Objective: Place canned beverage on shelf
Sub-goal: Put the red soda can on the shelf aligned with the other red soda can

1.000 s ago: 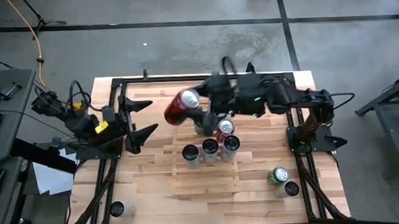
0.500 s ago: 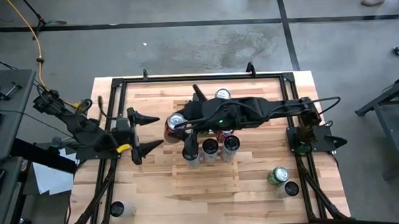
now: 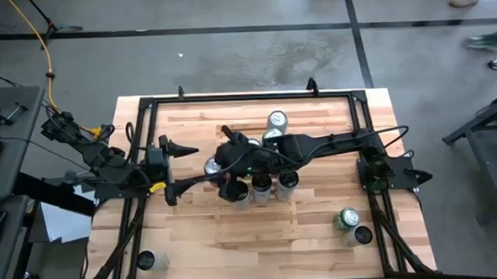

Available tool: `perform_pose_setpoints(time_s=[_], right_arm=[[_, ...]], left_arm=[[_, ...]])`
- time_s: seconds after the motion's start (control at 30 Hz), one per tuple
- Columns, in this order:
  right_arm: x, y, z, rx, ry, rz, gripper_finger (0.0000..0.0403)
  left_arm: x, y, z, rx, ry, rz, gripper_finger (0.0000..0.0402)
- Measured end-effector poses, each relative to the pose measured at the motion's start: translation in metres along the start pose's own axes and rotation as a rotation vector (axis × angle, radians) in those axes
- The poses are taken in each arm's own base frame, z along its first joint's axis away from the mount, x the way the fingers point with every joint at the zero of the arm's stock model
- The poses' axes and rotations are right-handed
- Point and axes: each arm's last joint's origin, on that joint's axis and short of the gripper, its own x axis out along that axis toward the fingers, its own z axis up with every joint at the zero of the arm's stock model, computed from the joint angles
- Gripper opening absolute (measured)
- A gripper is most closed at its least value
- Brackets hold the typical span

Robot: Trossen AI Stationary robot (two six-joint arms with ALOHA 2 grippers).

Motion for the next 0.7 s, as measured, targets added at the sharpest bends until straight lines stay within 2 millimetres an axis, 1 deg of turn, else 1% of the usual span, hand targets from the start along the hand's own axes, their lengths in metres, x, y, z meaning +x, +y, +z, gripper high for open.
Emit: perform_pose_setpoints(time_s=[0.23, 0.47, 0.7], right_arm=[[0.0005, -0.0003, -0.0007, 0.011, 0.007, -0.003, 0.0285], [0.0022, 0.0006, 0.0004, 0.012, -0.012, 0.003, 0.0285], [-0.0027, -0.0009, 0.0039, 0.013, -0.032, 0.001, 0.0285]], left_arm=[[-0.0002, 0.0018, -0.008, 0.033, 0.061, 0.013, 0.0378], [-0.0002, 0.0018, -0.008, 0.027, 0.061, 0.014, 0.0378], [-0.0002, 0.0018, -0.0079, 0.042, 0.06, 0.012, 0.0378]])
